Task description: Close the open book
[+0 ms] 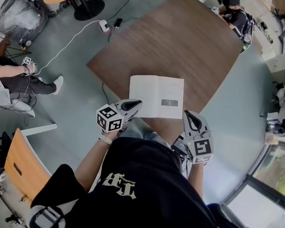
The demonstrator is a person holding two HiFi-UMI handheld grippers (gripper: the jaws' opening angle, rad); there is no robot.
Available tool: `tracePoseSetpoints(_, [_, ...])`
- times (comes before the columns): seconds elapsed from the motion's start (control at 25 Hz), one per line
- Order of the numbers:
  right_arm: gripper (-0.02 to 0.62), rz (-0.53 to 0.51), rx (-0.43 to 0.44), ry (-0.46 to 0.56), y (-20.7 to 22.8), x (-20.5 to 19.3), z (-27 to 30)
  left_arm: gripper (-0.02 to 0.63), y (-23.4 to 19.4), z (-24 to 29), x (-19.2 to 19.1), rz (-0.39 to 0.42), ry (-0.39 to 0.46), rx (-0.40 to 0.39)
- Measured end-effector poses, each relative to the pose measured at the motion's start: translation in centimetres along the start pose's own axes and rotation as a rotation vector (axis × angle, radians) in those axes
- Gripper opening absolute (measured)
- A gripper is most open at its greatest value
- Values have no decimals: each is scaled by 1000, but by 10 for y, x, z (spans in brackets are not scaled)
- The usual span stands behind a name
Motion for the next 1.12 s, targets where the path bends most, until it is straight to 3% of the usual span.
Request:
tracePoseSetpoints(0.28, [-14, -9, 4, -35, -9, -4, 3, 6, -30, -12, -51, 10, -73, 39])
tracePoseSetpoints(0.68, [-14, -63, 2, -110, -27, -9, 5, 8, -70, -28, -136, -62, -203, 89])
tracePoseSetpoints(1.12, [-14, -95, -13, -152, -45, -12, 6, 8, -100, -26, -185, -97, -348, 81])
Point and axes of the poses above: the fingertips, and each gripper's own axes: z forward along the fingers, y to its right, x out of its top, the point moved 9 cm from there along -z, backward along the fingers, and after that the axes turned 7 degrees about z, right-handed, at the moved point
